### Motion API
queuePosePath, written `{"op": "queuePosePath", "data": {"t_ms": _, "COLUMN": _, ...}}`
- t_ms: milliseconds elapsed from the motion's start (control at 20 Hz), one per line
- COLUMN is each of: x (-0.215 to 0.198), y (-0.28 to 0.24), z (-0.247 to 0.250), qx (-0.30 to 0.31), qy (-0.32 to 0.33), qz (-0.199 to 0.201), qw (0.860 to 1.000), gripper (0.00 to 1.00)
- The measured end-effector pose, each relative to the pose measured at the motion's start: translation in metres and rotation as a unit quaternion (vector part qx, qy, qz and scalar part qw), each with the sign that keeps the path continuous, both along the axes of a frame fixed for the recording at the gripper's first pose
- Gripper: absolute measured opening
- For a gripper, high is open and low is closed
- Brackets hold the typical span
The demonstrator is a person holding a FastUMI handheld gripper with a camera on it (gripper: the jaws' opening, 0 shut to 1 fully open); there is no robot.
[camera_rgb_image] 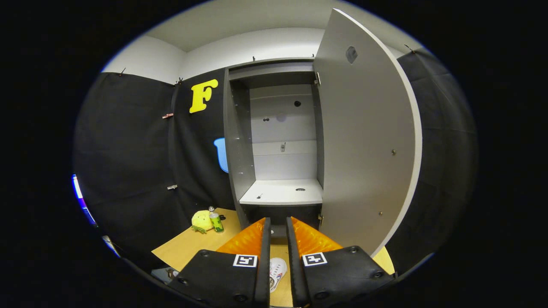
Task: Open the shoe cabinet door, grab the shoes and put them into the shoe cabinet, then close the shoe cabinet door.
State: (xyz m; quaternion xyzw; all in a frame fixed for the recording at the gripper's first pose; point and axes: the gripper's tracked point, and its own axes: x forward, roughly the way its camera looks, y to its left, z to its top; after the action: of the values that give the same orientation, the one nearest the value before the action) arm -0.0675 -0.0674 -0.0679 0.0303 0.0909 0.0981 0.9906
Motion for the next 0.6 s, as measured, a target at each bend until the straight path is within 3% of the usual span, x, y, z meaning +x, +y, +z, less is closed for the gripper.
{"op": "queuePosePath", "data": {"t_ms": 400, "x": 0.025, "y": 0.047, "z": -0.044, "qx": -0.001, "qy": 0.038, "qz": -0.024, "qw": 0.999, "gripper": 0.24}}
{"op": "queuePosePath", "data": {"t_ms": 600, "x": 0.038, "y": 0.066, "z": -0.094, "qx": 0.002, "qy": 0.077, "qz": -0.055, "qw": 0.996, "gripper": 0.24}}
